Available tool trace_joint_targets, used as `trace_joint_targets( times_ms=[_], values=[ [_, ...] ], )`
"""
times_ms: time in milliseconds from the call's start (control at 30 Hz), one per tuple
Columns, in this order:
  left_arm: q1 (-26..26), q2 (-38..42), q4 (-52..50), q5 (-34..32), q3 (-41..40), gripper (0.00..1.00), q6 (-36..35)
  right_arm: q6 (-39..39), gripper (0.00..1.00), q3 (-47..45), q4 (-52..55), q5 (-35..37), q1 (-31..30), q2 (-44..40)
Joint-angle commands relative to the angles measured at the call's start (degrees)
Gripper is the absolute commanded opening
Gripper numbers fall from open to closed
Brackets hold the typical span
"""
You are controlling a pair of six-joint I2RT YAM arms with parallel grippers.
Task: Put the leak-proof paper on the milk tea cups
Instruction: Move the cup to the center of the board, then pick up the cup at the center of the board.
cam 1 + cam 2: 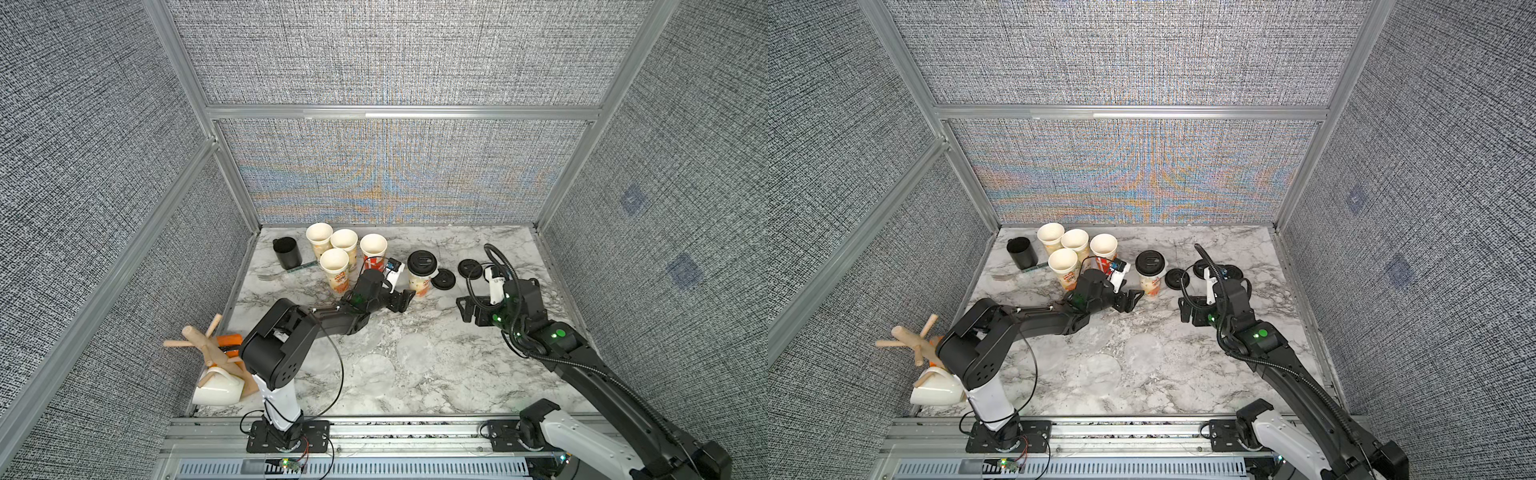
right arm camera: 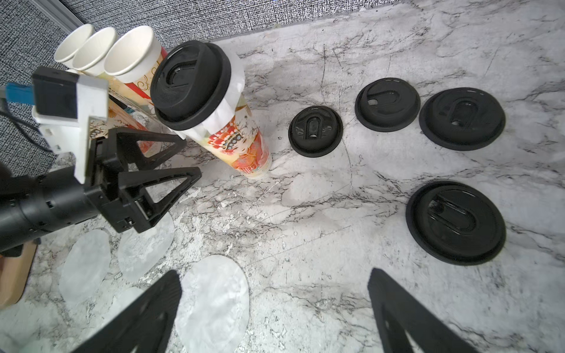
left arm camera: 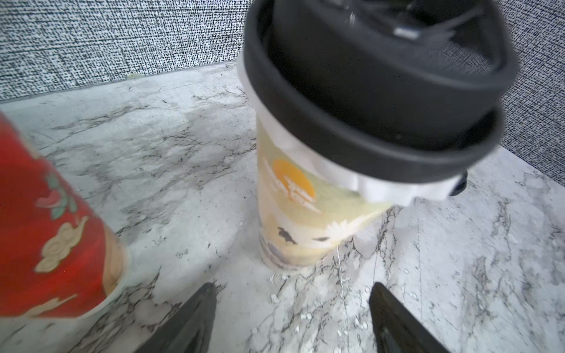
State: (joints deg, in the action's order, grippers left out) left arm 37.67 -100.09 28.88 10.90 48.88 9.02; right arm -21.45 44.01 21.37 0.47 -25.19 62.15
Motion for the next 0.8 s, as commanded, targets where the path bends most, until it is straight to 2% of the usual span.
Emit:
trace_joint_targets(
  times_ms=[0,67,100,133,200,300,400,500,600,767],
  values=[
    [-0.1,4.9,-7.7,-2.9,-0.6,0.79,1.2,1.1,0.98,1.4,-1.8,-1.5,0.0,1.3],
    [-0.1,9.4,-16.6,-6.0,0.9,0.78,2.6,1.3,0.98,3.9,-0.8,-1.8,0.2,2.8],
    [-0.1,11.7,-23.7,-9.6,3.0,0.77,5.6,1.5,0.98,5.0,-0.2,-2.1,0.3,3.7],
    [-0.1,13.1,-31.2,-13.0,6.1,0.77,8.0,1.6,0.98,5.9,0.3,-2.4,0.4,4.5],
    [-0.3,14.5,-44.0,-16.5,13.2,0.77,7.4,1.7,0.98,7.6,1.2,-3.0,0.8,6.0],
    [-0.8,12.5,-58.1,-18.7,24.8,0.76,6.2,2.1,0.98,9.4,1.8,-4.2,1.5,8.0],
    [-1.8,8.7,-67.5,-20.0,35.1,0.74,7.4,2.6,0.98,10.9,2.1,-5.4,2.1,10.1],
    [-2.5,6.5,-70.9,-22.8,40.6,0.74,10.0,3.3,0.98,12.5,2.4,-6.8,2.5,12.2],
    [-3.6,4.4,-66.2,-22.5,41.3,0.77,9.2,4.0,0.98,13.8,2.5,-7.1,2.5,14.6],
    [-6.5,-8.2,-76.0,-19.7,57.9,0.82,9.3,4.5,0.98,15.1,2.3,-7.6,2.7,17.2]
  ],
)
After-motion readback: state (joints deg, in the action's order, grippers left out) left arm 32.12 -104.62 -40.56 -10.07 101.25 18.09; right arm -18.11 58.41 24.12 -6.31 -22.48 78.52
